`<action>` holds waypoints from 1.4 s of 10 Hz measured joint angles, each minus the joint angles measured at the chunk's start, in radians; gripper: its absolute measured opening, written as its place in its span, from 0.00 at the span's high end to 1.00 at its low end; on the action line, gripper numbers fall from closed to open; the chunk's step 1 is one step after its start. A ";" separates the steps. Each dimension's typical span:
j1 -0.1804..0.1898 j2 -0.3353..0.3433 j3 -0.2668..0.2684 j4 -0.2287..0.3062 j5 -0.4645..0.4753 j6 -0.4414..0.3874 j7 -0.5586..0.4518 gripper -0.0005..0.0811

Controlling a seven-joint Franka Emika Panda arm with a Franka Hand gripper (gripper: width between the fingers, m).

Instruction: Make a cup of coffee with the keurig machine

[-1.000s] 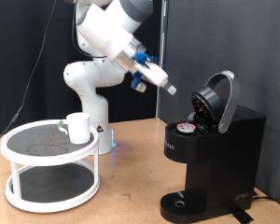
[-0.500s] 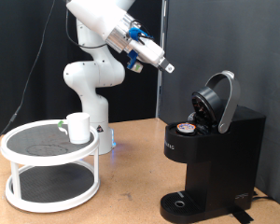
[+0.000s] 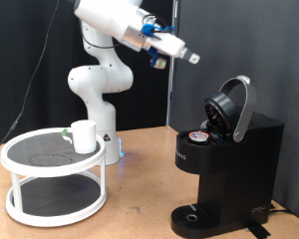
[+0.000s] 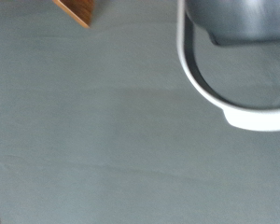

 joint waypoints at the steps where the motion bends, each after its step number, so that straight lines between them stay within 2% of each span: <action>1: 0.009 0.010 0.015 0.023 -0.002 -0.023 0.031 0.09; 4: 0.022 0.052 0.068 0.094 -0.060 -0.035 0.162 0.09; 9: 0.024 0.053 0.064 0.089 0.029 -0.027 0.082 0.09; 14: 0.049 0.112 0.172 0.191 -0.041 0.028 0.177 0.09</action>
